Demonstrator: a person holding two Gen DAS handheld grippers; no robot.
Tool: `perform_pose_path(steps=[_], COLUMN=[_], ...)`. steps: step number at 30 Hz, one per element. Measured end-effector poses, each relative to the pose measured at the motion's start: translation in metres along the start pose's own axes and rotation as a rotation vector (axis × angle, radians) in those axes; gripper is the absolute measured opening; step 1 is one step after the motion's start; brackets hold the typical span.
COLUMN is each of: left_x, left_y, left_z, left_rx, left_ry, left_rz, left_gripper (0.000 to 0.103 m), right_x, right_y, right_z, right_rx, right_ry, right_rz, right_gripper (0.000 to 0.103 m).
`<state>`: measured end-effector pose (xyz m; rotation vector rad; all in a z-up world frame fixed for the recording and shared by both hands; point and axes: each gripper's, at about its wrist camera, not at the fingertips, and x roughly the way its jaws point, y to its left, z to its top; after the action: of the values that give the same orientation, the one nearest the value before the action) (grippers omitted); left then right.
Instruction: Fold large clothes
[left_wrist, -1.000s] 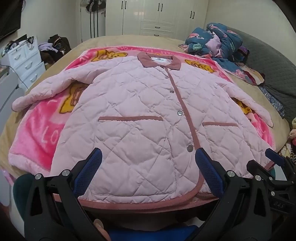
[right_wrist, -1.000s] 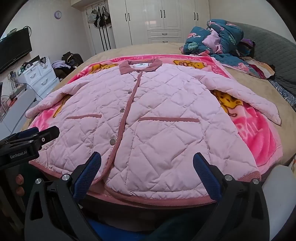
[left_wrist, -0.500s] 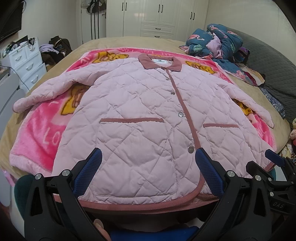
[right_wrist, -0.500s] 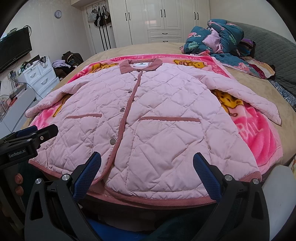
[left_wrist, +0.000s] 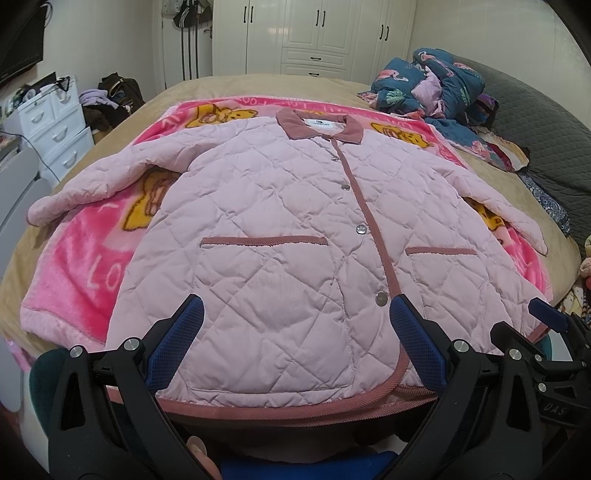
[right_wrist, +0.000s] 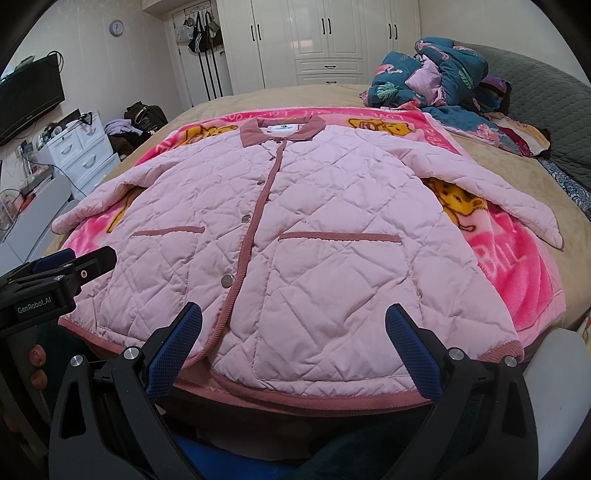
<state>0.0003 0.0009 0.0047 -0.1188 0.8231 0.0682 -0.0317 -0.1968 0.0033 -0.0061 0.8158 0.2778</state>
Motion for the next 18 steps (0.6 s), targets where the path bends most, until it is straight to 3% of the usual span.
perform_pose_path(steps=[18], left_x=[-0.0019], left_y=[-0.0014], left_z=[0.0015], left_rx=[0.002], left_ry=[-0.002], left_rz=[0.003], left_gripper=[0.094], right_x=[0.0030], right_y=[-0.0003], right_z=[-0.0002], right_rx=[0.001], right_ry=[0.004], right_rz=[0.001], right_gripper=[0.099])
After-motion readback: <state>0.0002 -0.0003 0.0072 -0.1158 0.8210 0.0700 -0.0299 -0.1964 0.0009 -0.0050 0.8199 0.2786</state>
